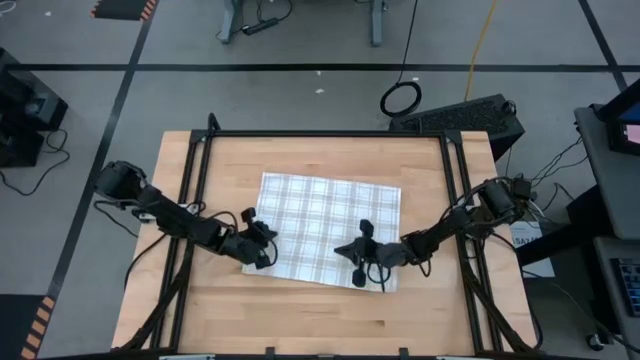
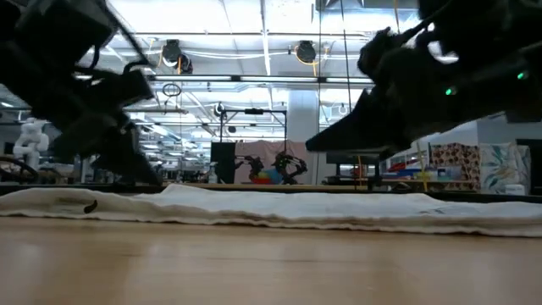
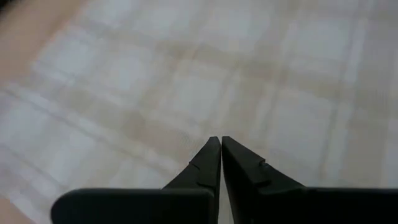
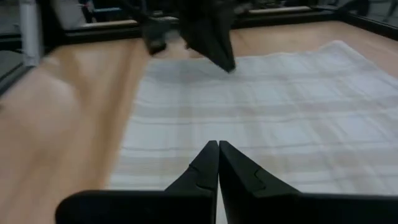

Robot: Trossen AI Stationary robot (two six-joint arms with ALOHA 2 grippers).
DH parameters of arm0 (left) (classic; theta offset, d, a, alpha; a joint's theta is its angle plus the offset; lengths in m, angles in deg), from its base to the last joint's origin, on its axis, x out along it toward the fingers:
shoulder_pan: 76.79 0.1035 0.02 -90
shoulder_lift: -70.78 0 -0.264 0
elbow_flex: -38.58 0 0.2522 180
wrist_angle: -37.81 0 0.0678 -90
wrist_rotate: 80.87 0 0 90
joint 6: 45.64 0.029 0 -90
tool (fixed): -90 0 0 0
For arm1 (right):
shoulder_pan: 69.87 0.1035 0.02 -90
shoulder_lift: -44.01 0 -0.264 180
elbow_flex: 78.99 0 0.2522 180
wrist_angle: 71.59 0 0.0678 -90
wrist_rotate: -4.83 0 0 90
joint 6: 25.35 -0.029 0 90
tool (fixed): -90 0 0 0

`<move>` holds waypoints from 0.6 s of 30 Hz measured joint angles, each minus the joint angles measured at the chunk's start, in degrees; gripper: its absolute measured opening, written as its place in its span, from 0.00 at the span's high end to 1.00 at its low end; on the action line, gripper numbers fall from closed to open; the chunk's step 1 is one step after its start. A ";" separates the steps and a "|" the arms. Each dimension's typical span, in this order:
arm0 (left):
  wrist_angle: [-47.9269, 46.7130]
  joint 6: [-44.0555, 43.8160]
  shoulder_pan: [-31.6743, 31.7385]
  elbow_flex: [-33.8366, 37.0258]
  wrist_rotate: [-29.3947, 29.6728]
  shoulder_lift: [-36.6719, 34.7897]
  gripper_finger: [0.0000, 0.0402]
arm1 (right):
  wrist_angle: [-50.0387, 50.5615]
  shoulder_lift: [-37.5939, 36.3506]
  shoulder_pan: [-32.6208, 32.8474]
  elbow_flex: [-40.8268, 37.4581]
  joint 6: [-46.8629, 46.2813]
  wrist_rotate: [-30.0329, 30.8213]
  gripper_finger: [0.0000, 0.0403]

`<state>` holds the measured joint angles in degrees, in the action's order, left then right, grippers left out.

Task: Roll towel
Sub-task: Fold the brown checkered towel

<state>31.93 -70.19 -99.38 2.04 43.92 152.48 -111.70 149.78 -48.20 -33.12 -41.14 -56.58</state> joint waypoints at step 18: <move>1.62 13.21 27.56 -0.12 -13.23 1.34 0.94 | 0.47 10.89 -3.92 0.25 -10.31 0.68 0.99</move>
<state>33.55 -56.97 -71.82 1.92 30.69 153.82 -111.23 160.67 -52.12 -32.87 -51.45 -55.90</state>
